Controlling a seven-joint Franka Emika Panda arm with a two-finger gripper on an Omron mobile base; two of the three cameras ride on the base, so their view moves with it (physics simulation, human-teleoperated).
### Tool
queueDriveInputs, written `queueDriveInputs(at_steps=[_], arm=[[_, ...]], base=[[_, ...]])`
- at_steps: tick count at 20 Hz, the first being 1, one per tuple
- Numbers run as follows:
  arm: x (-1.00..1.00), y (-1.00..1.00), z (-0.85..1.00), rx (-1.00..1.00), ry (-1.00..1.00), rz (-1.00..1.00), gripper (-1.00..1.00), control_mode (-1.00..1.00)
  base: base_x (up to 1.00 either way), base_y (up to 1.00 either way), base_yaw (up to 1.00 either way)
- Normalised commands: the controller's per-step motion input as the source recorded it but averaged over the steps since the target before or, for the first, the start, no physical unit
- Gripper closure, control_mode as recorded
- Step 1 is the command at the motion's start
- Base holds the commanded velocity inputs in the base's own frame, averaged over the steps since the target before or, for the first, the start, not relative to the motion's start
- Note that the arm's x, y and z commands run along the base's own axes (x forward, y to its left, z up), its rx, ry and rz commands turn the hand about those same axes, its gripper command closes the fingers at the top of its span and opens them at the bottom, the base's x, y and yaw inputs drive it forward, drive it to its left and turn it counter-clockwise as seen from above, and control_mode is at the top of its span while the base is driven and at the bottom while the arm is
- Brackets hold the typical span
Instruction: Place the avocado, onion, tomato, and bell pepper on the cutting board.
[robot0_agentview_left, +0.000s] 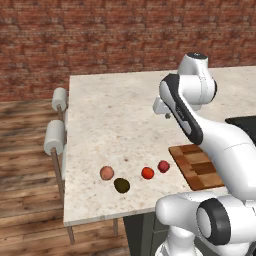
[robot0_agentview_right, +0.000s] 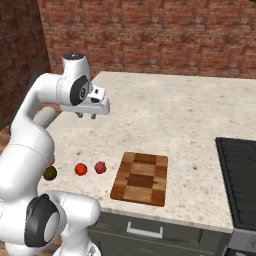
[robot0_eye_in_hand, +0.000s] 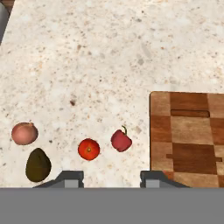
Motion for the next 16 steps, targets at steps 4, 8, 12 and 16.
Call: queueDriveInputs(at_steps=[4,8,12,16], arm=[[-0.24,0.13,0.0,0.0,-0.03,0.0,-1.0,-1.0],[-0.55,0.61,0.0,0.0,0.0,0.02,-1.0,-1.0],[-0.45,0.93,0.0,-0.01,0.0,0.09,-1.0,-1.0],[-0.36,0.9,-0.03,0.0,0.0,0.09,-1.0,-1.0]], base=[[0.0,0.0,0.0],[0.0,0.0,0.0],[0.0,0.0,0.0],[0.0,0.0,0.0]])
